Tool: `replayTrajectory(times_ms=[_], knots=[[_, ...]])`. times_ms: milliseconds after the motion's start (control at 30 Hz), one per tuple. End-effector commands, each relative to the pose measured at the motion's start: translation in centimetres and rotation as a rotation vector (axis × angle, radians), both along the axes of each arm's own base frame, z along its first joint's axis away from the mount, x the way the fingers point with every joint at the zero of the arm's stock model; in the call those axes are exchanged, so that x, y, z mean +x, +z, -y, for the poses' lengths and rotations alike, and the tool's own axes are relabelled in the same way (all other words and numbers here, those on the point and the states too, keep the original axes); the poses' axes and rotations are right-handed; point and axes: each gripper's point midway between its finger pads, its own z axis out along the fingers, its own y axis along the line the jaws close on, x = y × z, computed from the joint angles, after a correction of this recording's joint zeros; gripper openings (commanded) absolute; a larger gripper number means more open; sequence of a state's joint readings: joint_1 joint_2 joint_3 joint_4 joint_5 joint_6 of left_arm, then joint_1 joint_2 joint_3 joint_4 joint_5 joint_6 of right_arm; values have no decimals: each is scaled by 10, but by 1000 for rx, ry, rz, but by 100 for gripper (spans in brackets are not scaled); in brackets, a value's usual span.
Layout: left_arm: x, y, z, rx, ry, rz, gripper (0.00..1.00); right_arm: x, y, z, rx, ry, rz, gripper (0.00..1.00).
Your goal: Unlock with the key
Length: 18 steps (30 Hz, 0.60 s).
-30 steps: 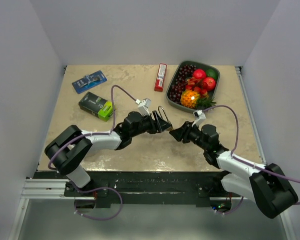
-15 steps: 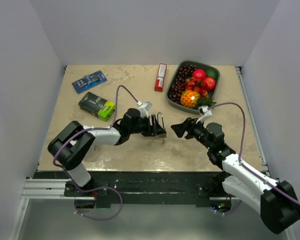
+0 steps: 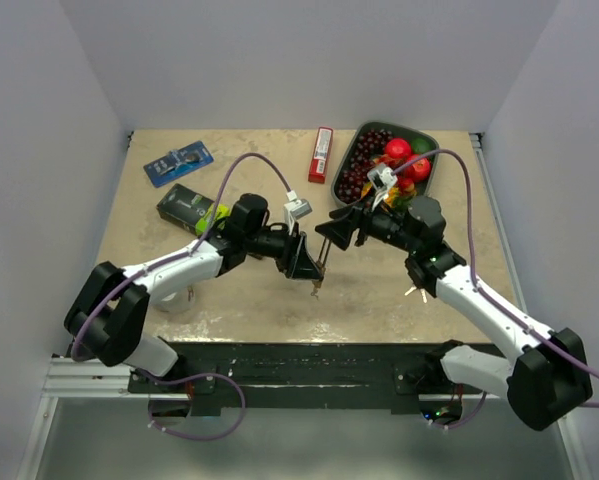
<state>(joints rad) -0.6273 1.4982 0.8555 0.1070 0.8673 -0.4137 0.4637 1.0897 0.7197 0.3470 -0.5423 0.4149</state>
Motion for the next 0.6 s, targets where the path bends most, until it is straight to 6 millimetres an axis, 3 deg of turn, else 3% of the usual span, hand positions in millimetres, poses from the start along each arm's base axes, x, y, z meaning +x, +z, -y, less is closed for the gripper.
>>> replayTrajectory(times_ms=[0, 200, 567], knots=[[-29, 50, -7, -151, -219, 140, 0, -21, 26, -23, 61, 232, 56, 71], [-38, 55, -15, -213, -278, 133, 0, -39, 32, -27, 66, 344, 58, 71], [-46, 55, -17, -249, -318, 121, 0, -53, 18, -29, 18, 446, -5, 70]])
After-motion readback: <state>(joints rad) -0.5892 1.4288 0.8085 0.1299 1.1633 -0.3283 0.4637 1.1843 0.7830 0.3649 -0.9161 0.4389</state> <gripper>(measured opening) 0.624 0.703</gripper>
